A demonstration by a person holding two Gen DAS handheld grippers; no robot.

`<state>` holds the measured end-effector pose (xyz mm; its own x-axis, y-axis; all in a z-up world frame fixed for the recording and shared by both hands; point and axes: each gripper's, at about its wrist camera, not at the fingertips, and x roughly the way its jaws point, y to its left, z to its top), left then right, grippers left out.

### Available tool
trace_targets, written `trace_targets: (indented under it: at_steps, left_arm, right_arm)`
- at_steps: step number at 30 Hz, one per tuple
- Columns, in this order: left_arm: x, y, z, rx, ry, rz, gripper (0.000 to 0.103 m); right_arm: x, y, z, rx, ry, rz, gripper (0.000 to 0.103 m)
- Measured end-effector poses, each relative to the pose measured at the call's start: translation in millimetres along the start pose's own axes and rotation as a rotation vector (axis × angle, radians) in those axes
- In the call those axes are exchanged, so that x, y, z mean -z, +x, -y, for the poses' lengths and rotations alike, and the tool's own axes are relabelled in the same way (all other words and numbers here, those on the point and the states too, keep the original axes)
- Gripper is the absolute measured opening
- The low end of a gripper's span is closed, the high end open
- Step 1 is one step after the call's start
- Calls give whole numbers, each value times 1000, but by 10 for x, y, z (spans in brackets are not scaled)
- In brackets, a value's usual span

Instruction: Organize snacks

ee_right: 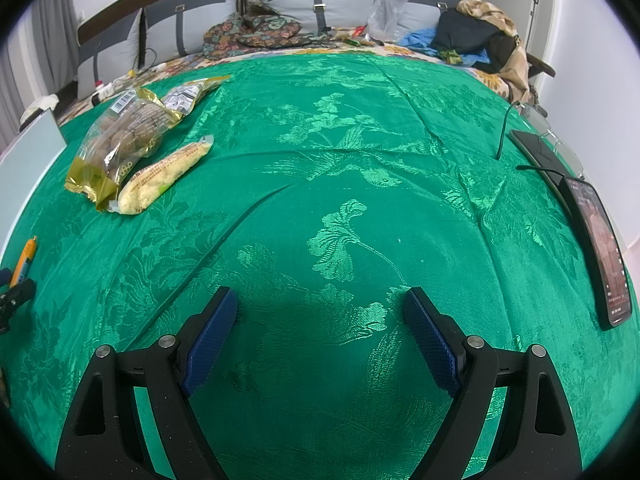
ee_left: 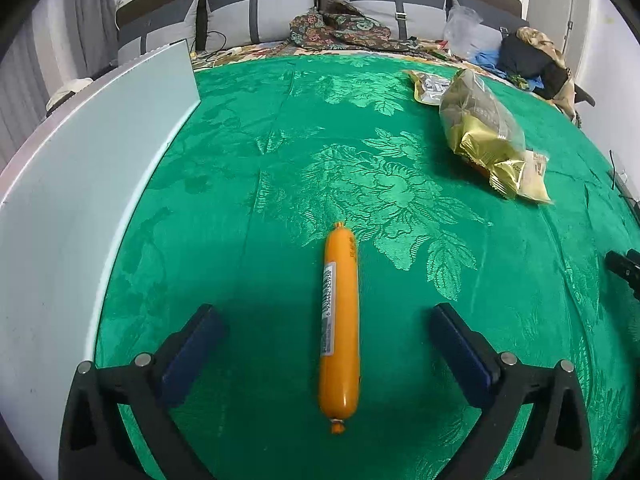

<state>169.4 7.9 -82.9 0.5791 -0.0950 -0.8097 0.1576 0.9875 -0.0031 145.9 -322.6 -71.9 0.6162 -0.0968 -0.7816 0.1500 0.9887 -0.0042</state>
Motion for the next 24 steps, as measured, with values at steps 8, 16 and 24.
trace_targets:
  at_steps: [8, 16, 24]
  left_arm:
    - [-2, 15, -7, 4, -2, 0, 103]
    - [-9, 18, -4, 7, -1, -1, 103]
    - [-11, 17, -6, 8, -1, -1, 103]
  right_arm:
    - [0, 1, 0, 0, 0, 0, 88]
    - [0, 1, 1, 0, 0, 0, 88]
    - [-59, 18, -18, 15, 22, -45, 89]
